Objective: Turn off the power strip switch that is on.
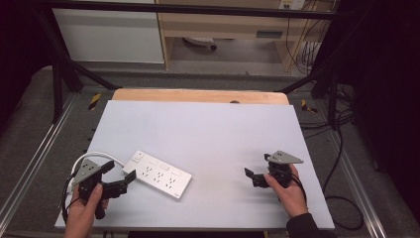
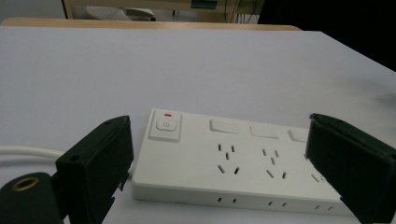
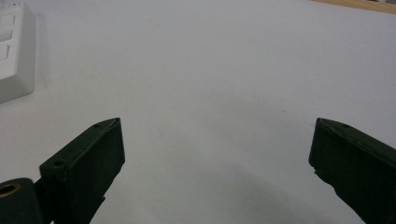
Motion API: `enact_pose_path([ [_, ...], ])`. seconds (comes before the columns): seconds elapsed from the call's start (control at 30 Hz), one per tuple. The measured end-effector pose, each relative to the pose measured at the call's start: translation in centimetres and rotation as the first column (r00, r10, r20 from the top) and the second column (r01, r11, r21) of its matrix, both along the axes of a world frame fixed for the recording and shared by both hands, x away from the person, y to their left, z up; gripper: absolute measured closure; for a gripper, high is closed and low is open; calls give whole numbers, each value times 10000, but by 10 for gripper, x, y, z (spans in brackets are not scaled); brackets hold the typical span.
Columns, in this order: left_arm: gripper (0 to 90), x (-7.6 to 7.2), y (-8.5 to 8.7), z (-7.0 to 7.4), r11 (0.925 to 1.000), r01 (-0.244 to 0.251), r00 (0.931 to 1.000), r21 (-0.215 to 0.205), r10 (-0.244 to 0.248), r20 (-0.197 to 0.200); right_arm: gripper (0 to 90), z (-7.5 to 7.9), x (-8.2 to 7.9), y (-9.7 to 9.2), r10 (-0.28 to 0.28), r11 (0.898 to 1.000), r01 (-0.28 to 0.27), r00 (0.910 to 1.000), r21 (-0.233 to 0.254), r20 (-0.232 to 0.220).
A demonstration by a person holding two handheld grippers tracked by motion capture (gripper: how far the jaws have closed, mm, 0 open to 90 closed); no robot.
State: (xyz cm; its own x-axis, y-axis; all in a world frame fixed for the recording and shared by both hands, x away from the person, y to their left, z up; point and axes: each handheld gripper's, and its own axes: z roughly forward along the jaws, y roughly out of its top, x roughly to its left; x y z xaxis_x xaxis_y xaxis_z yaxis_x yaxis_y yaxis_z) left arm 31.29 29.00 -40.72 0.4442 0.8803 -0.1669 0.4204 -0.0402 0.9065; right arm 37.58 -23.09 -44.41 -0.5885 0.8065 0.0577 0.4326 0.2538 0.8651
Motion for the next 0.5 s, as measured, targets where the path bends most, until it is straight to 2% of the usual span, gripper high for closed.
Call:
enact_pose_path([
  [0.27, 77, 0, 0, 2, 10000, 46, 10000, -37, -46, 22, 41, 2, -3, 4, 183, 9998, -182, 9998, -36, 91],
  [0.5, 77, -1, -1, 4, 9997, 261, 9996, -17, -261, 90, 40, 2, -2, 3, 90, 9999, -89, 9999, -102, 108],
])
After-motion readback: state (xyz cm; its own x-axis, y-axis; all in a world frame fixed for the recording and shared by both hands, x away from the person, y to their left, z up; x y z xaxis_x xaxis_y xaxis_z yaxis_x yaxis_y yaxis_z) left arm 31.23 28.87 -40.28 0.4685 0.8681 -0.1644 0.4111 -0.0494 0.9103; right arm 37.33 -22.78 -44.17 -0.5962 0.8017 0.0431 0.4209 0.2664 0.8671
